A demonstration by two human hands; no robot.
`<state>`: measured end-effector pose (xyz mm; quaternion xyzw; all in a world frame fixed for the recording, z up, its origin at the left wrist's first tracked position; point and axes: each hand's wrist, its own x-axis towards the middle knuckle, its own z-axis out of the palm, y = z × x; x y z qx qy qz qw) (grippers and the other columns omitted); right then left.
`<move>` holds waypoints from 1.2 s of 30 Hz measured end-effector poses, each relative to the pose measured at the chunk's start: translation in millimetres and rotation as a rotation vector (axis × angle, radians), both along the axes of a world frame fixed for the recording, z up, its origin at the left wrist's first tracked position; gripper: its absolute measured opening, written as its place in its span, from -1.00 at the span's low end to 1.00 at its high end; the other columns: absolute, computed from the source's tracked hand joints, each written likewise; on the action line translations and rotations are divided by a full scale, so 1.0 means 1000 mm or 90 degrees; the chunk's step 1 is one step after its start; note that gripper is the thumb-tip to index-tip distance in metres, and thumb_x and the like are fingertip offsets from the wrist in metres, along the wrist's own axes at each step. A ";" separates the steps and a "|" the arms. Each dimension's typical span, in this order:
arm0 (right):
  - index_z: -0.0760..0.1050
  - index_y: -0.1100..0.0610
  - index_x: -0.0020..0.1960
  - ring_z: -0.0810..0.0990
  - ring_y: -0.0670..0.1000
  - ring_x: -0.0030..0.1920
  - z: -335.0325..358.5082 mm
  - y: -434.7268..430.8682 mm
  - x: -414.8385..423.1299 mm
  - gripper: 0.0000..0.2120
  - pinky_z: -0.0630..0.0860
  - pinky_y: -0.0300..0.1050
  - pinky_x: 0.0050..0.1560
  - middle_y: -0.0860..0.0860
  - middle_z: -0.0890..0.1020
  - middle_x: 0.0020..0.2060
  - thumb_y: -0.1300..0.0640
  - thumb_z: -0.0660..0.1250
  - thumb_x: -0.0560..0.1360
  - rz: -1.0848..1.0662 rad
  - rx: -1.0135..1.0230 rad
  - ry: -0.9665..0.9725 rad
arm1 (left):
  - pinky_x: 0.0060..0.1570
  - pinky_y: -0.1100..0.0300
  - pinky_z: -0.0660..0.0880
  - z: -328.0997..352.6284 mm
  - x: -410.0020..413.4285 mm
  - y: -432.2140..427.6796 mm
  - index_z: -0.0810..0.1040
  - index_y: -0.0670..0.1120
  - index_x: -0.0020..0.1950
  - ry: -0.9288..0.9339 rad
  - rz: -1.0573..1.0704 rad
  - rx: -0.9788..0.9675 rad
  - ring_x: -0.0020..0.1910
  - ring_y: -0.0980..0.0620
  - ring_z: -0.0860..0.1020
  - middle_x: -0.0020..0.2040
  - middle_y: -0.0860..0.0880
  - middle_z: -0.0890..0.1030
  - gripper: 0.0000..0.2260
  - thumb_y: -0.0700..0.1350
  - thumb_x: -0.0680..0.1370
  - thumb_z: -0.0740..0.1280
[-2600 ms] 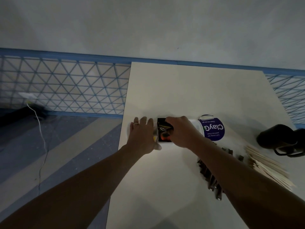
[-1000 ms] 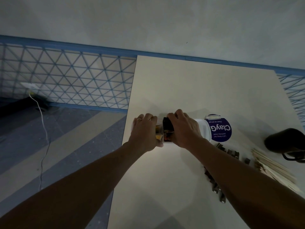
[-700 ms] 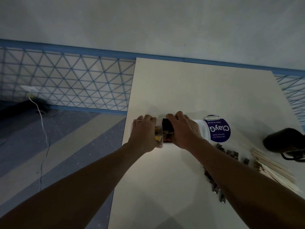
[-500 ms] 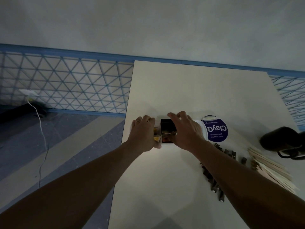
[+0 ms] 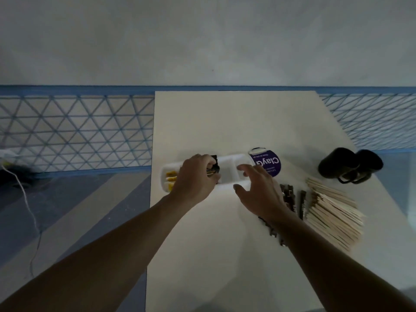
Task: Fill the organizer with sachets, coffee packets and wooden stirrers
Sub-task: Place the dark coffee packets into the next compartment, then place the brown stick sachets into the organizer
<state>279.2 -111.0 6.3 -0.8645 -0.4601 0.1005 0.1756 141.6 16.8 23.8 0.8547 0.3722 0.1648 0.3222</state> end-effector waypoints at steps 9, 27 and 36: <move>0.57 -0.02 0.19 0.56 -0.08 -0.06 -0.024 -0.079 -0.014 -0.72 0.59 -0.11 -0.10 -0.05 0.62 0.06 -0.05 0.39 0.51 -0.105 -0.029 0.051 | -0.07 0.25 0.53 -0.014 0.010 -0.065 0.64 -0.09 0.10 0.033 -0.118 -0.102 -0.13 0.12 0.59 -0.08 0.00 0.67 -0.79 -0.06 0.50 0.45; 0.59 0.18 -0.22 0.53 -0.17 -0.46 -0.037 -0.145 0.079 -0.84 0.43 -0.37 -0.51 -0.05 0.58 -0.42 0.33 0.35 0.51 -0.276 0.023 0.098 | 0.10 0.06 0.56 -0.043 0.091 -0.112 0.56 -0.21 0.15 0.173 -0.118 -0.137 0.14 -0.10 0.58 0.11 -0.14 0.62 -0.80 -0.16 0.59 0.27; 0.45 0.10 -0.10 0.60 -0.09 -0.40 -0.059 -0.124 0.112 -0.80 0.57 -0.25 -0.44 0.03 0.57 -0.32 0.35 0.20 0.61 -0.206 0.026 0.155 | -0.18 0.20 0.34 -0.062 0.137 -0.119 0.51 -0.25 -0.03 0.165 -0.032 -0.079 -0.14 -0.06 0.49 -0.16 -0.02 0.42 -0.93 -0.26 0.55 0.27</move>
